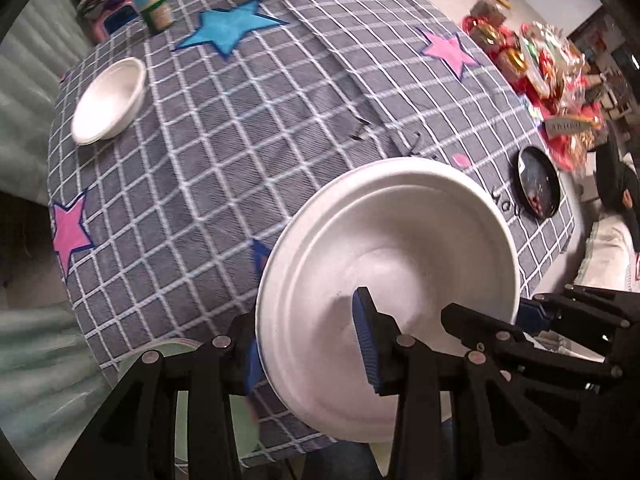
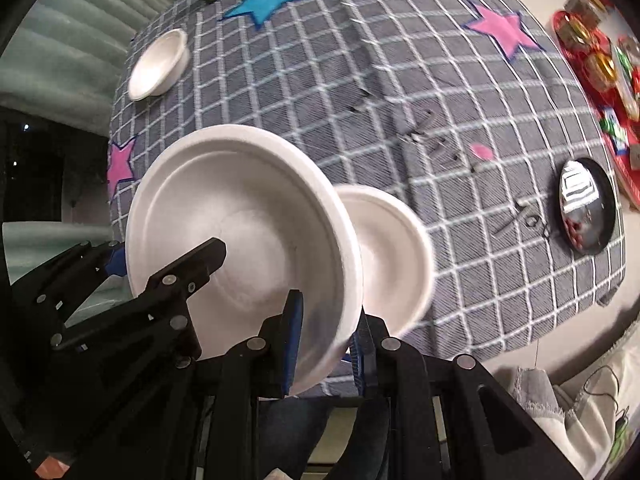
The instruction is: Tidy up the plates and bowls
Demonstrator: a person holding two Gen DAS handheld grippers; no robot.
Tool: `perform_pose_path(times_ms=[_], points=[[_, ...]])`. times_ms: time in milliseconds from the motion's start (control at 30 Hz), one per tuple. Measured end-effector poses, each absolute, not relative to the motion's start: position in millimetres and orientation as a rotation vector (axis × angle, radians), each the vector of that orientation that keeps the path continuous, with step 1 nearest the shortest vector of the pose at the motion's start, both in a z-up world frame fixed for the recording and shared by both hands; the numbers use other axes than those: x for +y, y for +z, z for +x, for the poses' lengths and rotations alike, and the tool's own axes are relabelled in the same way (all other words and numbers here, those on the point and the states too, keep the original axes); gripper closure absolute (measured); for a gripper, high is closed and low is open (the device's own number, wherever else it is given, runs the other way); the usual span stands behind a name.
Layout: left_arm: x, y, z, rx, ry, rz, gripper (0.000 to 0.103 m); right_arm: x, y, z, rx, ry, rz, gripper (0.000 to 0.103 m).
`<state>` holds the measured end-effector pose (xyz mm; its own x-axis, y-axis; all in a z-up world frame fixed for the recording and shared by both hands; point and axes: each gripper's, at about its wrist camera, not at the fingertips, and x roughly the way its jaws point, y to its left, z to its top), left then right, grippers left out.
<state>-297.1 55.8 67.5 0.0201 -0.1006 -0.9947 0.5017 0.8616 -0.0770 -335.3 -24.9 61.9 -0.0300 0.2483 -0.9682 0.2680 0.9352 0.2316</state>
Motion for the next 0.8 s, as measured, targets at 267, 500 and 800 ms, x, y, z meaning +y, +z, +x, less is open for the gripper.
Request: perform_pose_path(times_ms=[267,500,800], points=[[26,48,-308,1.546,-0.427,0.355,0.057,-61,41,-344,1.686,0.015,0.39,0.079],[40,35,-310,1.574,-0.284,0.402,0.025,-82,22,-352,1.726,0.011,0.336,0.016],[43,42,-333,1.621,-0.228,0.38,0.024,-124,30,-370,1.702,0.025,0.468,0.001]])
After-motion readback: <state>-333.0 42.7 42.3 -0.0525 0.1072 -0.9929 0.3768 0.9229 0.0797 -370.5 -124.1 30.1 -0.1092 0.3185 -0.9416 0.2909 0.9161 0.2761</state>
